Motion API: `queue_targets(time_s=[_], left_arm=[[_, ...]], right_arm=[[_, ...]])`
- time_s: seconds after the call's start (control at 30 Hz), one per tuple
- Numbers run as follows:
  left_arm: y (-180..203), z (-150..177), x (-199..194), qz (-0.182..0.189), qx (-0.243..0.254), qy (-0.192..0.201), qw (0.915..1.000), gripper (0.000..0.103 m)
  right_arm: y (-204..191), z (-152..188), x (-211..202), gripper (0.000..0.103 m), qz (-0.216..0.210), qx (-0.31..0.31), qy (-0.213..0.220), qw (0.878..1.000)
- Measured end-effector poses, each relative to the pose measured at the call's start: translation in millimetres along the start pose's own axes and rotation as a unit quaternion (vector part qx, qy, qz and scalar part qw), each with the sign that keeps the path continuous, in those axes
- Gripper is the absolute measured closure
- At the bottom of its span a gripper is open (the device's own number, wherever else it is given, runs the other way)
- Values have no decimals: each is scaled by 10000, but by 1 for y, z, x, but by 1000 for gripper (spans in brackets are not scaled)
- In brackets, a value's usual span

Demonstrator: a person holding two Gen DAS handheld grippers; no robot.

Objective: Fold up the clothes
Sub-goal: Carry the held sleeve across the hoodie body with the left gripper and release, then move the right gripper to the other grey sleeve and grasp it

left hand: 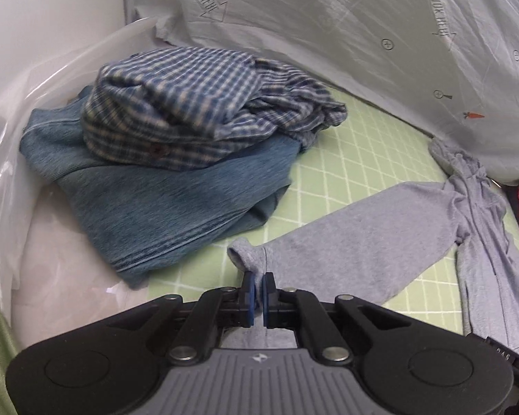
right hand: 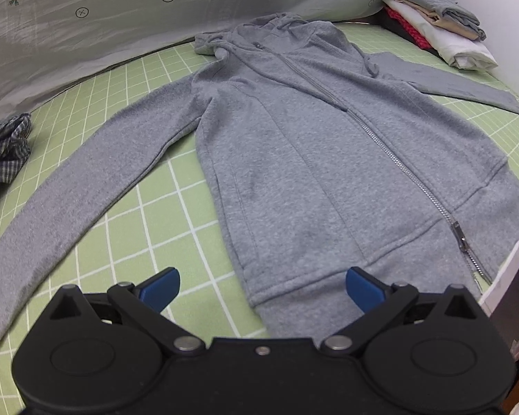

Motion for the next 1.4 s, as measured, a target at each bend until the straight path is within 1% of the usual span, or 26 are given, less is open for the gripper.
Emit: queue_targets(time_s=[0.1,0.23,0.4,0.47,0.53,0.57,0.63,0.7,0.73,0.77,0.8,0.83,0.87,0.93,0.97,1.03,1.07,1.13,1.23,1.33,1.4], left_arm=[[30,-2,-3,143,188,93,9997,99],[73,0,1,310,297,93,9990,99],[136,4,10,438,359,124,9983,99],[169,4,14,482,340,156,9981,100],[211,2,18,401,618,255,9970,100],[233,2,20,432,744,296,9959,100],[279,2,25,651,857,340,9936,99],[321,1,29,870,856,427,9916,96],[336,3,33,904,757,430,9921,89],[351,4,36,931,650,426,9926,69],[359,7,40,867,614,327,9938,57],[367,11,43,790,589,216,9949,34],[365,16,44,616,578,202,9962,27],[359,29,44,241,559,200,9979,25],[349,34,43,-26,495,146,9987,19],[327,41,43,-477,294,-3,9984,13],[318,43,43,-620,186,-69,9979,13],[301,46,44,-800,-45,-193,9966,13],[285,43,44,-977,-322,-282,9943,13],[283,35,42,-1043,-287,-172,9940,13],[283,32,42,-1019,-291,-147,9943,13]], right_arm=[[17,-3,-13,0,-11,46,187,9998],[50,-19,-19,0,32,116,355,9993],[100,-41,-14,0,-234,248,358,9988],[124,-52,-11,0,-247,208,368,9988],[148,-62,-9,0,-257,199,383,9987],[162,-68,-7,0,-220,105,410,9989],[188,-81,-3,0,-147,-84,463,9988],[212,-94,3,0,-59,-266,489,9984],[224,-101,7,0,-21,-346,489,9982],[232,-105,11,0,-29,-391,477,9981],[239,-109,14,0,-35,-427,466,9980],[245,-111,18,0,-31,-486,451,9978],[248,-113,24,0,17,-597,435,9973],[248,-115,33,0,87,-868,426,9953],[246,-115,38,0,67,-996,423,9941],[241,-114,44,0,-183,-1021,429,9937],[238,-113,45,0,-368,-984,420,9936],[229,-112,46,0,-744,-964,363,9919],[212,-117,43,0,-901,-1100,468,9887],[188,-124,41,0,-1053,-1339,511,9841],[173,-128,42,0,-1181,-1449,440,9814]])
Point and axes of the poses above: each gripper's, at about its wrist camera, not at the fingertips, and x roughly the way its jaws point, y to its right, z to its underside, the point moved 6 cm from there along x, roughly the way its jaws point, and after that the axes turned 7 degrees about -y, right-handed, at the moved point
